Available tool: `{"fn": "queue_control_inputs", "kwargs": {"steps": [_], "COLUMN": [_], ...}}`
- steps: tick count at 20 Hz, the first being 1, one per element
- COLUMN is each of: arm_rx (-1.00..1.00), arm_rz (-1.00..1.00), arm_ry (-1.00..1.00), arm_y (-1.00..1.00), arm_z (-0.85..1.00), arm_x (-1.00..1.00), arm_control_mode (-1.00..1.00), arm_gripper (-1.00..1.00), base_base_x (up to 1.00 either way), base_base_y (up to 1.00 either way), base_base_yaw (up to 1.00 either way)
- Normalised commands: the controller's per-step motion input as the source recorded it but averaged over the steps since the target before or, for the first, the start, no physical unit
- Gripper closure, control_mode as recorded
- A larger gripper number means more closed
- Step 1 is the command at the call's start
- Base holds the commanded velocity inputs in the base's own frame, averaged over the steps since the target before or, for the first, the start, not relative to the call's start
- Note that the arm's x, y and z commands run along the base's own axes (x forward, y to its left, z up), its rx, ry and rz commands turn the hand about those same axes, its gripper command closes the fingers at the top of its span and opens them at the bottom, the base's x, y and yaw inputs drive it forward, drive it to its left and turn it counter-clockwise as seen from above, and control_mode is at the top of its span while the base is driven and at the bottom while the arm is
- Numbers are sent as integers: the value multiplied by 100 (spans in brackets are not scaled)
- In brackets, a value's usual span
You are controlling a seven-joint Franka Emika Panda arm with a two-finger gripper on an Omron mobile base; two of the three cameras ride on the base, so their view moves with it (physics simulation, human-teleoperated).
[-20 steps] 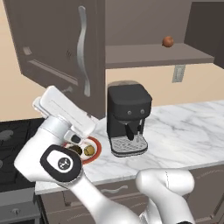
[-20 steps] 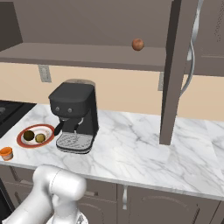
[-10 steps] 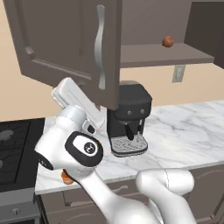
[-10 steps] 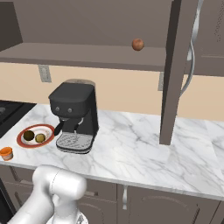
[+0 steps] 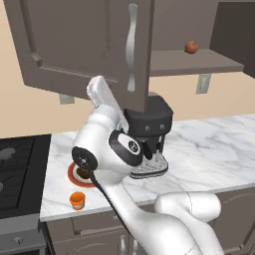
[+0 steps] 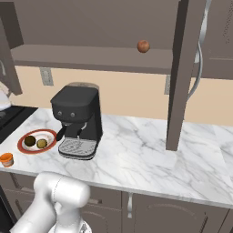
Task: Pick the avocado and bread from the counter and place them on the plate. Then pick the jam from the cabinet and place it next to the plate. Lastly close the cabinet door.
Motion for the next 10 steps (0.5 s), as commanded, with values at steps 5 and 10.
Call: {"fn": "queue_control_inputs", "kwargs": {"steps": [5, 10], "arm_rx": [26, 24], "arm_rz": [15, 15], "arm_ry": [0, 0], "arm_y": [-57, -52], "arm_z": [63, 64], "arm_x": [6, 5], "arm_control_mode": [-100, -100], "arm_gripper": [-100, -100], "base_base_x": [0, 0], "base_base_y": [0, 0], "base_base_yaw": [0, 0]}}
